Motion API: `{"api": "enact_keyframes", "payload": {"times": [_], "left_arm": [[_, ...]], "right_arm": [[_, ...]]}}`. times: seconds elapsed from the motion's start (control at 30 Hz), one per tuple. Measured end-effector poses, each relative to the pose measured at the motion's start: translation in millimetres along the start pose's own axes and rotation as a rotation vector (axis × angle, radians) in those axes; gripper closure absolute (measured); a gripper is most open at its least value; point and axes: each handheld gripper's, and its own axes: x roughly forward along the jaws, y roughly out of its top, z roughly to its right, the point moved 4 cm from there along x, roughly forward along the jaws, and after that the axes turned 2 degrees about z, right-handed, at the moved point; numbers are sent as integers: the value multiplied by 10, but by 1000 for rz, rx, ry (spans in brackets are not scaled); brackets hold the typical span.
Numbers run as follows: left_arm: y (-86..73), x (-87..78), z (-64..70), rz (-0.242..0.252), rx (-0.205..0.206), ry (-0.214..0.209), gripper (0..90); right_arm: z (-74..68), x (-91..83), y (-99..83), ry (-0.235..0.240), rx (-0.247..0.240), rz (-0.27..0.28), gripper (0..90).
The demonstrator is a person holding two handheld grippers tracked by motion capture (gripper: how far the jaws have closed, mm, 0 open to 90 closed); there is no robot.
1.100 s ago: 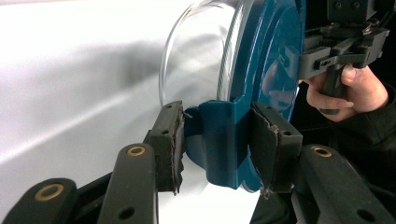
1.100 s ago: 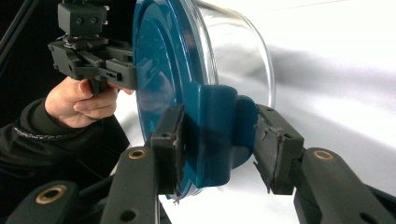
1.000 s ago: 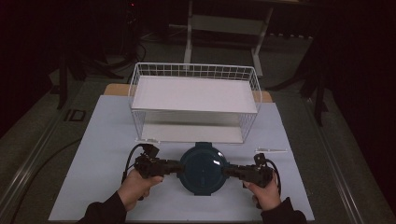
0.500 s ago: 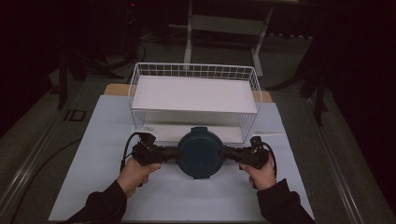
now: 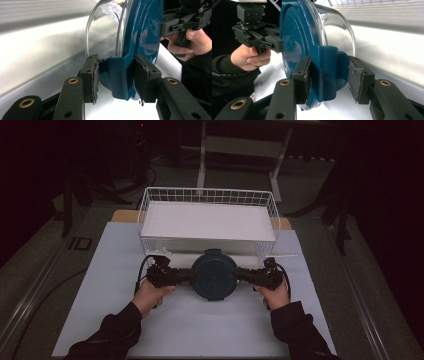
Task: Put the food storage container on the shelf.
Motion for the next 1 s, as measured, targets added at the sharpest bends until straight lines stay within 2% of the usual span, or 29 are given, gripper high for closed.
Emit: {"api": "enact_keyframes", "payload": {"times": [0.17,0.37,0.67,0.8,0.87,0.9,0.93,1.0], "left_arm": [[-7,54,-123,-1,1,17,568],[2,78,-219,7,-23,33,567],[60,109,-365,16,-20,43,566],[79,133,-386,32,-69,37,564],[87,136,-382,30,-77,35,564],[90,138,-379,30,-76,33,564],[102,137,-413,29,-32,51,563],[109,146,-427,37,-40,56,557]], "right_arm": [[104,96,10,-12,0,3,554],[204,208,-8,-20,13,13,552],[263,305,63,-51,-5,22,551],[296,321,60,-53,18,36,550],[321,330,69,-56,12,49,549],[335,334,66,-52,11,57,549],[347,333,63,-49,13,64,548],[367,336,49,-49,34,78,543]]}}
